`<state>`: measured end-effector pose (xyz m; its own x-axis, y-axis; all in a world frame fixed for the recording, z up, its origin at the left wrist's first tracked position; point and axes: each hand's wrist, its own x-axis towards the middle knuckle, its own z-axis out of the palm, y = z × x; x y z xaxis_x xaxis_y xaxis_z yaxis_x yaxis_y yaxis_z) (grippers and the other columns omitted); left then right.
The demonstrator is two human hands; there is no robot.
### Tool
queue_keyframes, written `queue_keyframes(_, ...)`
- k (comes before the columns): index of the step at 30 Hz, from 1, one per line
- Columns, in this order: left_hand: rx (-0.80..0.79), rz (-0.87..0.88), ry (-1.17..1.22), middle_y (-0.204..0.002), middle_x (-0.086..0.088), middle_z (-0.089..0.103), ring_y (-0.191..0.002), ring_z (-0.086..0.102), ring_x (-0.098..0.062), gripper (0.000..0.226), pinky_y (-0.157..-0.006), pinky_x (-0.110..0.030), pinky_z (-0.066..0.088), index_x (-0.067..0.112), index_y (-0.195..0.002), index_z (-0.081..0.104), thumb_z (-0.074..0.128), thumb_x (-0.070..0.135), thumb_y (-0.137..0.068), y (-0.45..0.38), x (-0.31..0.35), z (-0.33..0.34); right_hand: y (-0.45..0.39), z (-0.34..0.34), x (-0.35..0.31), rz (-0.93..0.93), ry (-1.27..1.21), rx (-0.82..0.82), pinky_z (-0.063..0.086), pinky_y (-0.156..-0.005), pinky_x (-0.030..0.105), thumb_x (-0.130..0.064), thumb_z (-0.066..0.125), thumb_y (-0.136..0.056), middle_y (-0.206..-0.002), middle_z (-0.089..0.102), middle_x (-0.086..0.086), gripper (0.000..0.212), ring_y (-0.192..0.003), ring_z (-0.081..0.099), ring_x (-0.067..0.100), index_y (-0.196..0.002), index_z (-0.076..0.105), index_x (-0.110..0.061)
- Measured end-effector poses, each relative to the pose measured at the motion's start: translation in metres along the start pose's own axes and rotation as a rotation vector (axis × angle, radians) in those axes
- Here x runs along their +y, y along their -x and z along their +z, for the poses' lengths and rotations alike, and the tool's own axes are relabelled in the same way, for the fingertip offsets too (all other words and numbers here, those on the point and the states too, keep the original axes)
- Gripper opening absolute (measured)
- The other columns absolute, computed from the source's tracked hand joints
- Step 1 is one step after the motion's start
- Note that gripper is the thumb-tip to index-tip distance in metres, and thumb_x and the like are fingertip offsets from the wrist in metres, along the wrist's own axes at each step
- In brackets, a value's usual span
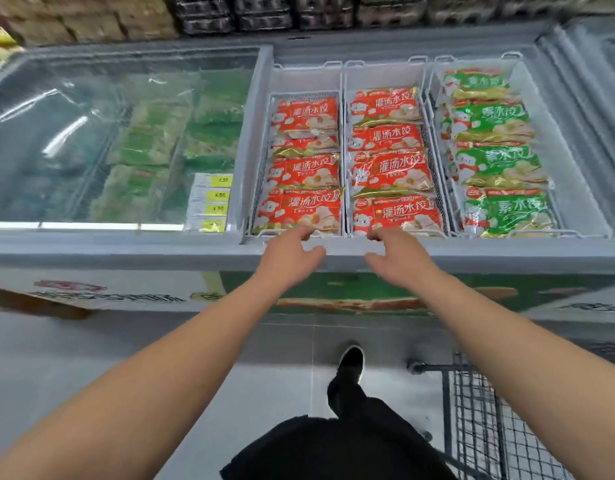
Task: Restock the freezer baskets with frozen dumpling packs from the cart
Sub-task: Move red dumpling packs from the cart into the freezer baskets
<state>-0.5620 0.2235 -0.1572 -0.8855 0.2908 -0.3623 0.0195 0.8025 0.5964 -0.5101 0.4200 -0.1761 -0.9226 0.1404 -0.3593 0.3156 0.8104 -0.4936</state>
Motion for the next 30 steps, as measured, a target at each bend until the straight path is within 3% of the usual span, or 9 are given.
queue_keyframes(4, -0.024, 0.045, -0.039, -0.145, 0.000, 0.056, -0.130, 0.054, -0.021, 0.056, -0.107, -0.033, 0.041, 0.019, -0.146, 0.049, 0.061, 0.033, -0.093, 0.050, -0.013, 0.005, 0.060, 0.019, -0.006, 0.031, 0.013, 0.020, 0.039, -0.109, 0.037, -0.026, 0.058, -0.094, -0.145, 0.051, 0.007, 0.050, -0.131, 0.049, 0.025, -0.142, 0.049, -0.013)
queue_keyframes(13, -0.114, 0.170, -0.044, -0.145, 0.000, 0.056, -0.131, 0.054, -0.020, 0.055, -0.110, -0.034, 0.042, 0.019, -0.145, 0.050, 0.060, 0.031, -0.093, 0.145, -0.008, 0.052, 0.198, 0.043, 0.041, 0.199, 0.025, 0.130, 0.040, -0.107, 0.038, -0.027, 0.061, -0.089, -0.139, 0.055, 0.011, 0.050, -0.127, 0.051, 0.028, -0.136, 0.055, -0.012)
queue_keyframes(22, -0.254, 0.230, -0.114, -0.139, -0.002, 0.061, -0.126, 0.058, -0.022, 0.052, -0.106, -0.031, 0.043, 0.016, -0.140, 0.056, 0.064, 0.031, -0.090, 0.220, 0.024, 0.153, 0.331, 0.074, 0.161, 0.475, -0.060, 0.169, 0.042, -0.106, 0.039, -0.027, 0.062, -0.089, -0.140, 0.053, 0.012, 0.050, -0.126, 0.052, 0.028, -0.135, 0.055, -0.011)
queue_keyframes(26, -0.309, 0.232, -0.143, -0.143, 0.000, 0.057, -0.126, 0.056, -0.021, 0.051, -0.094, -0.024, 0.042, 0.017, -0.143, 0.052, 0.061, 0.031, -0.094, 0.258, 0.046, 0.214, 0.393, 0.092, 0.221, 0.524, -0.128, 0.142, 0.039, -0.108, 0.038, -0.027, 0.061, -0.091, -0.141, 0.052, 0.012, 0.048, -0.129, 0.049, 0.028, -0.136, 0.055, -0.011)
queue_keyframes(30, -0.340, 0.221, -0.143, -0.145, -0.001, 0.055, -0.130, 0.054, -0.022, 0.052, -0.106, -0.031, 0.039, 0.018, -0.143, 0.051, 0.061, 0.032, -0.095, 0.301, 0.088, 0.291, 0.457, 0.082, 0.299, 0.570, -0.164, 0.160, 0.041, -0.103, 0.036, -0.023, 0.061, -0.090, -0.142, 0.052, 0.011, 0.046, -0.125, 0.053, 0.030, -0.135, 0.056, -0.017)
